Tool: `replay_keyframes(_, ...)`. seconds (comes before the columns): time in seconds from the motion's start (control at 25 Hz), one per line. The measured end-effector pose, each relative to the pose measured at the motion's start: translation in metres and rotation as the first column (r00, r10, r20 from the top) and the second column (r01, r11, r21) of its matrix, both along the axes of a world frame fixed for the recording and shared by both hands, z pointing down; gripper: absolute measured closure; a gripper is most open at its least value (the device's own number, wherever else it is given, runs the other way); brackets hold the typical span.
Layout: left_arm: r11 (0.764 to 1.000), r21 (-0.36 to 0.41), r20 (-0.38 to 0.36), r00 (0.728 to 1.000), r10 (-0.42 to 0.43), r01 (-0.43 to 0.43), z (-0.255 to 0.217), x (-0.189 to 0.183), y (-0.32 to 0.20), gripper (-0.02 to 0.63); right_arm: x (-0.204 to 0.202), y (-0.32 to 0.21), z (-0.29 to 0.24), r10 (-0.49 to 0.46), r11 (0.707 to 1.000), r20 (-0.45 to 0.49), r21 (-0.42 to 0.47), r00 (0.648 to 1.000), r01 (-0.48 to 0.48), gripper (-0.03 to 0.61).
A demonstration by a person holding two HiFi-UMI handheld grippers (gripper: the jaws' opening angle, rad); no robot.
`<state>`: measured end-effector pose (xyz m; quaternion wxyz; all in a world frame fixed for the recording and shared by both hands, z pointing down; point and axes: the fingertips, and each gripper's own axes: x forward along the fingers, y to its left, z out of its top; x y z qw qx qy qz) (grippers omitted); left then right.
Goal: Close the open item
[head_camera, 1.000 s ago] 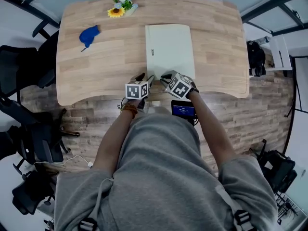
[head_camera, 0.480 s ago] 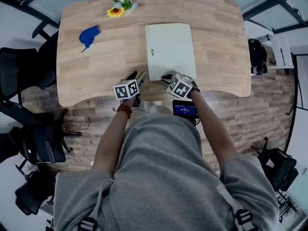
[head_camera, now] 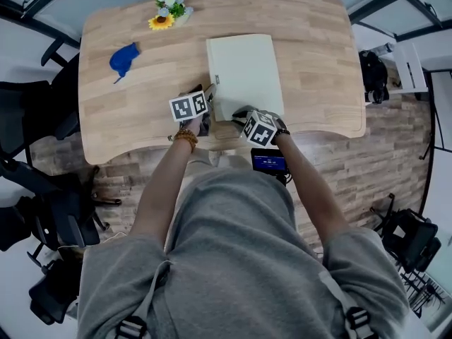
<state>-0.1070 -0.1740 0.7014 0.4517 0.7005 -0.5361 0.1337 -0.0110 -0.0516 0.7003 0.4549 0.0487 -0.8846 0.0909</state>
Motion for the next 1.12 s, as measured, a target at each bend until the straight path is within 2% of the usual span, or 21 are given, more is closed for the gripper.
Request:
replay_keyframes(0.28,0.999,-0.032,0.016,1.0,0.022,-0.022,0.005,0.007,-0.021,0.395,0.002,0.003,0.0,-0.005,1.0,0.007,-0.004,1.0,0.005,0.515)
replay_keyframes(0.6,0.997,-0.075,0.002,1.0,0.022,-0.022,0.015,0.006,-0.03,0.402,-0.002,0.002,-0.002,-0.013,1.0,0.039,-0.005,0.999,0.014,0.515)
replay_keyframes(0.84,0.996,-0.08,-0.037,0.999,-0.029,0.026,0.012,0.004,-0.036,0.403,-0.003,0.001,-0.004,-0.036,0.999,0.054,-0.002,0.998,0.036,0.514)
replay_keyframes(1.12,0.995,-0.102,-0.004,1.0,-0.02,0.019,0.014,0.003,-0.04,0.405,-0.007,0.001,-0.004,-0.062,0.998,0.067,0.022,0.996,0.06,0.508)
